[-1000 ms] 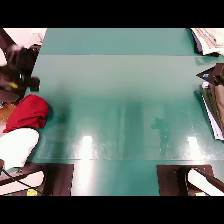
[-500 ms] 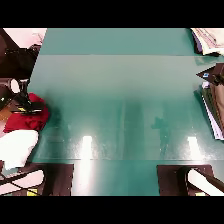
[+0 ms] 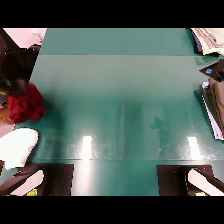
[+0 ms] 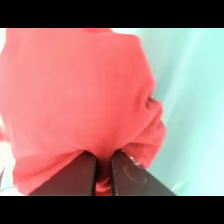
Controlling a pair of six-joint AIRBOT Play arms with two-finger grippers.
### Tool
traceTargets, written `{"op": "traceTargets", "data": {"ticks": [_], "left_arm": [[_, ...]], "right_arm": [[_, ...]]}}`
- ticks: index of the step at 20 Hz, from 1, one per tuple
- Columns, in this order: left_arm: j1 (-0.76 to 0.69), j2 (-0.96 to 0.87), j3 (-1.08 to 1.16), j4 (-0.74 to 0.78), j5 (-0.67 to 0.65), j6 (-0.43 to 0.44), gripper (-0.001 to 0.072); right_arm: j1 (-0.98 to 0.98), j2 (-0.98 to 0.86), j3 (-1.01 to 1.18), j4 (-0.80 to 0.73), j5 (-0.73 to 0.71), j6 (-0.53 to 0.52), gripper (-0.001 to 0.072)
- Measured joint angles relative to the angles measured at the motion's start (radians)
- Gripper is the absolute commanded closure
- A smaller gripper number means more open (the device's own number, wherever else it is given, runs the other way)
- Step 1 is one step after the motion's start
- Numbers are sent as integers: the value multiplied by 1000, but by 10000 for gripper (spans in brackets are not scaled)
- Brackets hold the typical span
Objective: Fold the shirts.
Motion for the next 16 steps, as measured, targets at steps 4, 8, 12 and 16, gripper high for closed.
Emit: {"op": "traceTargets", "data": {"ticks": [4,8,12,16], "left_arm": [[-72,87,274,-289,-38,94,680],[-294,96,446,-417,-21,145,680],[-520,-5,495,-451,-60,184,679],[-701,-204,508,-461,-102,243,564]], "right_arm": [[0,0,93,2,-25,0,696],[0,0,165,2,-45,0,696],[0,0,193,2,-49,0,696],[2,0,201,2,-35,0,696]]}}
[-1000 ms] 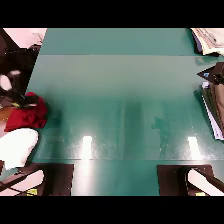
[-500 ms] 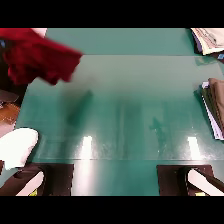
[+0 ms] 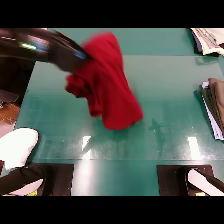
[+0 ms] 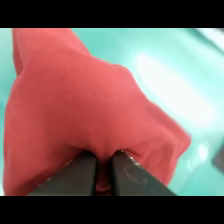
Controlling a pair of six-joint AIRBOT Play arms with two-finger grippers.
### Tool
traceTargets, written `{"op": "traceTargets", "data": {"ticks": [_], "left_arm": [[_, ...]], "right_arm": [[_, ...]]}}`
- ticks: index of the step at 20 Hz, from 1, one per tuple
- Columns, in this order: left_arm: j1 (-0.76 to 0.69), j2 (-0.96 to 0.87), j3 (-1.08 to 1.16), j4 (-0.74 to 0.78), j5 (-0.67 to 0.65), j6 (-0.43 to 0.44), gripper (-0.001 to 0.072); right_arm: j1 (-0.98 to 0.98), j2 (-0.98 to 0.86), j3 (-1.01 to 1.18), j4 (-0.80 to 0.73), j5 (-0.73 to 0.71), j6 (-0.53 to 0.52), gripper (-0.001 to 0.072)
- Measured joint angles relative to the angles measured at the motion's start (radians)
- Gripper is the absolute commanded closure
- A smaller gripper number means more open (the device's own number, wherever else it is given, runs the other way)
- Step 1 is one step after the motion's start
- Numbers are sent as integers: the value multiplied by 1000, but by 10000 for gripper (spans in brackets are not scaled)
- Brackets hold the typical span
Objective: Fold the shirts.
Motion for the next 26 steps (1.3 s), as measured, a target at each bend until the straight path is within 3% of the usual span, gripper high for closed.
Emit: {"op": "traceTargets", "data": {"ticks": [1,2,3,6,10,14,19,26], "left_arm": [[-37,-60,2,-4,5,18,223],[-61,-112,3,-6,21,34,15],[-79,-163,3,-7,26,48,66],[-57,-239,5,-3,28,66,65],[83,-227,-11,12,-25,68,65],[190,-206,-171,17,-30,55,65],[226,-224,-452,-44,196,52,65],[235,-350,-544,-252,471,115,65]], "right_arm": [[0,0,1,0,3,0,696],[0,0,2,0,8,0,696],[0,0,2,0,10,0,696],[0,0,2,-2,14,0,696],[0,0,2,-4,16,0,696],[0,0,2,-5,16,0,696],[0,0,2,-5,22,0,696],[1,0,2,-10,73,0,696]]}}
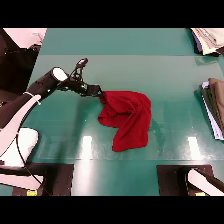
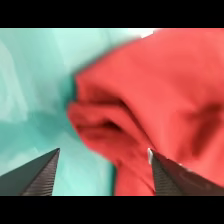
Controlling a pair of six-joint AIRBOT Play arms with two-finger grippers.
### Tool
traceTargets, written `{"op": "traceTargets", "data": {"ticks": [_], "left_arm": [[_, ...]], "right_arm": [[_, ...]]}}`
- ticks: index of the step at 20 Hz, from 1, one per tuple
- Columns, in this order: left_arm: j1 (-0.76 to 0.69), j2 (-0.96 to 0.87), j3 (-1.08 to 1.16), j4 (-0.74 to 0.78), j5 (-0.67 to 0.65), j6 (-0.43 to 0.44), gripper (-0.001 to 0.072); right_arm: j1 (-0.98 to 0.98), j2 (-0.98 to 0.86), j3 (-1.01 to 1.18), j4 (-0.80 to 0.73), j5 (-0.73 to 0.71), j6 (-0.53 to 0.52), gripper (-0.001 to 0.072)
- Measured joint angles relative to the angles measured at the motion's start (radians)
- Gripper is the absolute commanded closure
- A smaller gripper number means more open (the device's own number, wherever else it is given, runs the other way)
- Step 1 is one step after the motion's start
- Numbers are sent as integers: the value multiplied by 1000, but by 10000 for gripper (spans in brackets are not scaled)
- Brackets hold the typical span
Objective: Fold the shirts.
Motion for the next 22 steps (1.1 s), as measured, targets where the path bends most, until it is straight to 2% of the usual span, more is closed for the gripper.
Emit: {"op": "traceTargets", "data": {"ticks": [5,6,7,8,10,11,16,22], "left_arm": [[-3,-68,8,-114,75,84,68],[-3,-76,8,-138,80,103,229],[-3,-82,10,-157,86,117,480],[-3,-86,11,-170,90,129,584],[-3,-92,11,-188,96,147,591],[-3,-93,11,-193,97,153,679],[-2,-85,25,-155,60,165,681],[-2,76,96,157,4,88,677]], "right_arm": [[0,0,0,-1,13,0,696],[0,0,0,-1,14,0,696],[0,0,-1,-1,15,0,696],[0,0,-5,0,15,0,696],[0,0,-26,0,17,0,696],[0,0,-43,1,20,0,696],[0,0,-174,5,42,0,696],[21,29,-416,6,53,0,696]]}}
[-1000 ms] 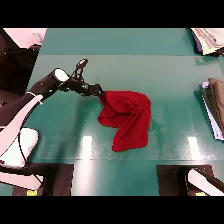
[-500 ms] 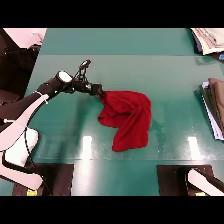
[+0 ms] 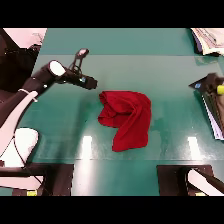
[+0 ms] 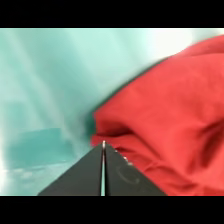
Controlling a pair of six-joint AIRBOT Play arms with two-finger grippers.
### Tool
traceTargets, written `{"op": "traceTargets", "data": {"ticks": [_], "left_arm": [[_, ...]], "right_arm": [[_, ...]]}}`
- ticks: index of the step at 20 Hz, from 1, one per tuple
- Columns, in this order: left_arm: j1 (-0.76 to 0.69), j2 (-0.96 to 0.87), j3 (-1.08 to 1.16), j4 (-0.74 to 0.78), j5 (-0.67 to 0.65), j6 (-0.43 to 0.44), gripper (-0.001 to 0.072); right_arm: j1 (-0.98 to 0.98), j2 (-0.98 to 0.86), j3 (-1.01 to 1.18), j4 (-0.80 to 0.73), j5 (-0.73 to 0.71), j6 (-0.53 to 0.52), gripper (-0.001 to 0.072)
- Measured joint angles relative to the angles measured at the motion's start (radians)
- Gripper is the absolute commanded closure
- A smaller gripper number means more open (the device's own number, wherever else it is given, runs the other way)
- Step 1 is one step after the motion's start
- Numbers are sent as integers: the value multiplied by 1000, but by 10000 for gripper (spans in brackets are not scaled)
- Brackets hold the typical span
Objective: Fold the shirts.
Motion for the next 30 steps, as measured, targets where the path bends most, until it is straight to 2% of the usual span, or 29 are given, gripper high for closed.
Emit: {"op": "traceTargets", "data": {"ticks": [4,5,6,11,15,16,17,18,19,20,21,26,27,28,29,30], "left_arm": [[0,50,18,60,-39,-42,651],[0,39,20,50,-52,-48,231],[0,19,20,39,-64,-55,-13],[2,-104,23,-28,-97,-120,-13],[1,-184,23,-113,-106,-121,-13],[1,-198,23,-143,-103,-110,129],[1,-207,23,-172,-95,-99,319],[-1,-214,23,-193,-88,-90,468],[-1,-220,23,-213,-77,-84,547],[-1,-223,23,-229,-66,-79,657],[-1,-226,23,-240,-58,-76,679],[7,-229,50,-245,-82,-70,680],[11,-228,70,-229,-108,-70,680],[14,-223,92,-210,-137,-69,680],[17,-214,117,-185,-164,-69,680],[18,-203,140,-157,-192,-69,681]], "right_arm": [[56,56,-142,0,-106,0,696],[70,69,-165,0,-129,0,696],[83,81,-182,1,-149,0,696],[111,130,-216,1,-187,-1,696],[116,148,-222,1,-197,-1,696],[117,149,-222,0,-198,-1,696],[117,151,-222,1,-198,-1,696],[117,151,-223,1,-200,-1,696],[117,152,-223,1,-200,-1,696],[117,153,-223,1,-200,-1,696],[117,153,-223,1,-201,-1,696],[118,153,-233,-2,-200,-1,692],[120,153,-247,-3,-199,-1,603],[123,153,-268,-3,-195,-1,357],[131,152,-298,-3,-194,-1,229],[145,147,-333,3,-195,-1,229]]}}
